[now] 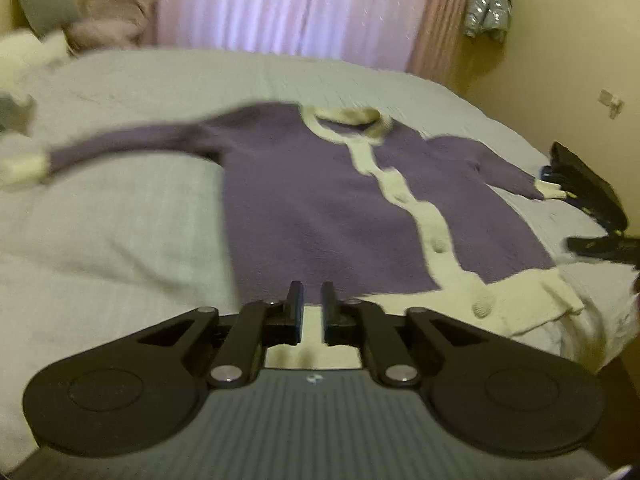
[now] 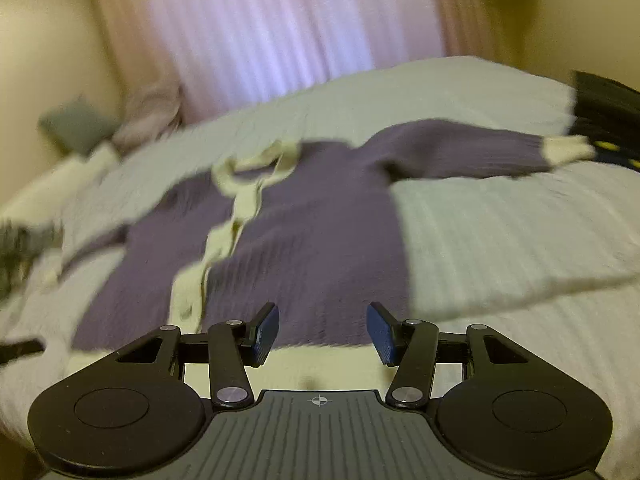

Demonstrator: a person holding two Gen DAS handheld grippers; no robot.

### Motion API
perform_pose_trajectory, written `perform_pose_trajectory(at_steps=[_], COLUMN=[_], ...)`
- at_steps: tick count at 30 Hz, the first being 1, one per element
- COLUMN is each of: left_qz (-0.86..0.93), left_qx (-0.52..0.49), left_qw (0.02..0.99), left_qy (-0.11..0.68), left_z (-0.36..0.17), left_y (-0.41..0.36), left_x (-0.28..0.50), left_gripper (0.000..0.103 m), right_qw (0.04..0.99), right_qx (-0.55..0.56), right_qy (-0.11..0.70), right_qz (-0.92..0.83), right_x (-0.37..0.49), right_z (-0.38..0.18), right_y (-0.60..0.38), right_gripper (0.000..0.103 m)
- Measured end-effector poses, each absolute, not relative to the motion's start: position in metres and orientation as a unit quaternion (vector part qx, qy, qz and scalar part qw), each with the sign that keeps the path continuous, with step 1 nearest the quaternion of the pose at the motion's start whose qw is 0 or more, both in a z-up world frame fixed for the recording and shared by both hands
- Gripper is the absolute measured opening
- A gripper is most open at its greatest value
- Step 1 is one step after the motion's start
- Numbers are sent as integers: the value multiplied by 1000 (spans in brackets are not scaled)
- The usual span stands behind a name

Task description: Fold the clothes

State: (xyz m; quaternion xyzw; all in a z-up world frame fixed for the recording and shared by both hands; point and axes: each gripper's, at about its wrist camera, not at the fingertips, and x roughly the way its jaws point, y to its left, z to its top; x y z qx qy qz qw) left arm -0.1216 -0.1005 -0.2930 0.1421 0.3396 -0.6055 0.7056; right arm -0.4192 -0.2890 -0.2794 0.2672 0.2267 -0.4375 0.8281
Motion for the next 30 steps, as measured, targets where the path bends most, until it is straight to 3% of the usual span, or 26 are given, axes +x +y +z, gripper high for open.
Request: perform_pose_trajectory(at_steps=[3, 9, 15, 24, 26, 28, 30], left_qz=[-585, -605, -625, -630, -629, -621, -606], left_qx=[181, 162, 208, 296, 285, 259, 246], left_qw=[694, 715, 690, 676, 683, 700, 715], left_qy=[380, 312, 301, 242, 237, 240, 248], left_z=[-322, -277, -293, -349, -356, -355, -356], left_y=[-127, -149, -263, -451, -482, -511, -540], left_x=[-126, -98, -86, -57, -39, -17, 4], left_gripper=[13, 13, 13, 16, 16, 4, 3], right_qw=[797, 828, 846, 847, 852, 858, 862], right_qx=[252, 208, 183, 139, 142, 144, 151], right_qy=[327, 307, 307, 382, 367, 351, 334], right_qz=[-440, -420, -396, -343, -345, -346, -351], right_x=[-383, -386, -327, -185, -173, -160, -150], right_z=[-317, -288, -292, -362, -367, -373, -377], right_y=[-306, -327, -405, -589, -623, -656, -688], right_gripper=[52, 53, 52, 52, 52, 52, 52])
